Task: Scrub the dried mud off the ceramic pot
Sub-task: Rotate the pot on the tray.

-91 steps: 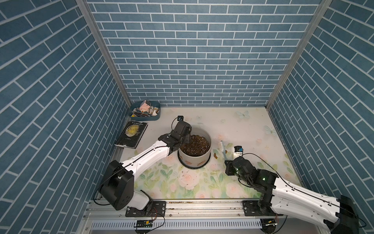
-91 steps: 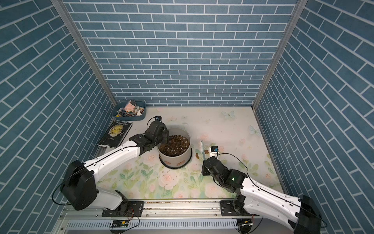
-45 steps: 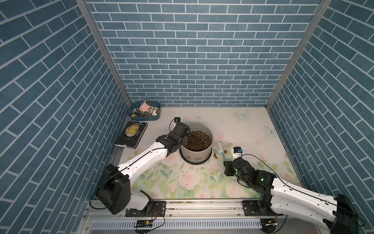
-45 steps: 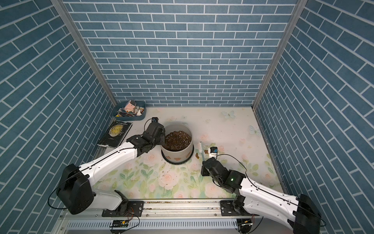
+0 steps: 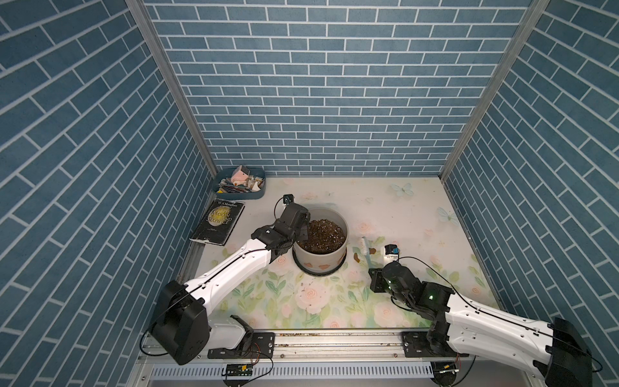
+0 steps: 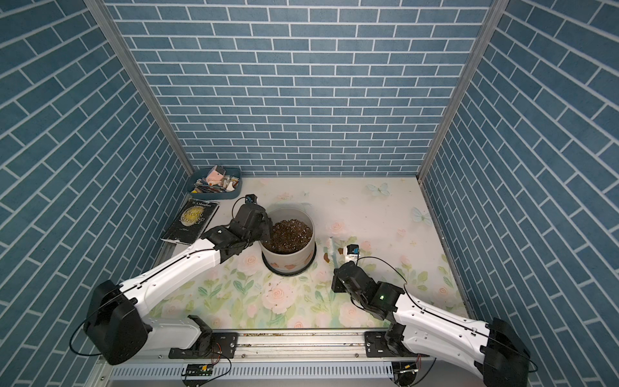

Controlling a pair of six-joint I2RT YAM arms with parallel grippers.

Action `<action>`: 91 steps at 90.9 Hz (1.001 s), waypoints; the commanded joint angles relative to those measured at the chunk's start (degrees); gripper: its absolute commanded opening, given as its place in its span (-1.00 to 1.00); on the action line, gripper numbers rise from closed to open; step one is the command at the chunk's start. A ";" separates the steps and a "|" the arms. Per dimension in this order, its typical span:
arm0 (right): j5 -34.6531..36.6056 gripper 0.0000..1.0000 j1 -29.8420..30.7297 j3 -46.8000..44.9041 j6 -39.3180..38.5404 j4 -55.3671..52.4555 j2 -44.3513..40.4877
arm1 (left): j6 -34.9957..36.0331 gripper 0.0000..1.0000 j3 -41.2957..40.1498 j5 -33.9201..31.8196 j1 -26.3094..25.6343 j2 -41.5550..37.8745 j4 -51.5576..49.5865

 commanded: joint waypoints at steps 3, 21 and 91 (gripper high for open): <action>-0.36 -1.00 0.18 -1.15 1.12 1.90 0.08 | 2.93 0.24 2.95 -1.38 1.41 3.39 3.27; -0.43 -1.00 0.13 -1.48 1.29 2.08 -0.09 | 3.84 0.11 3.34 -0.74 2.35 6.61 4.18; 0.57 -1.00 0.17 -2.21 2.35 3.65 2.15 | 0.26 -1.00 -4.64 2.08 1.65 -3.12 0.31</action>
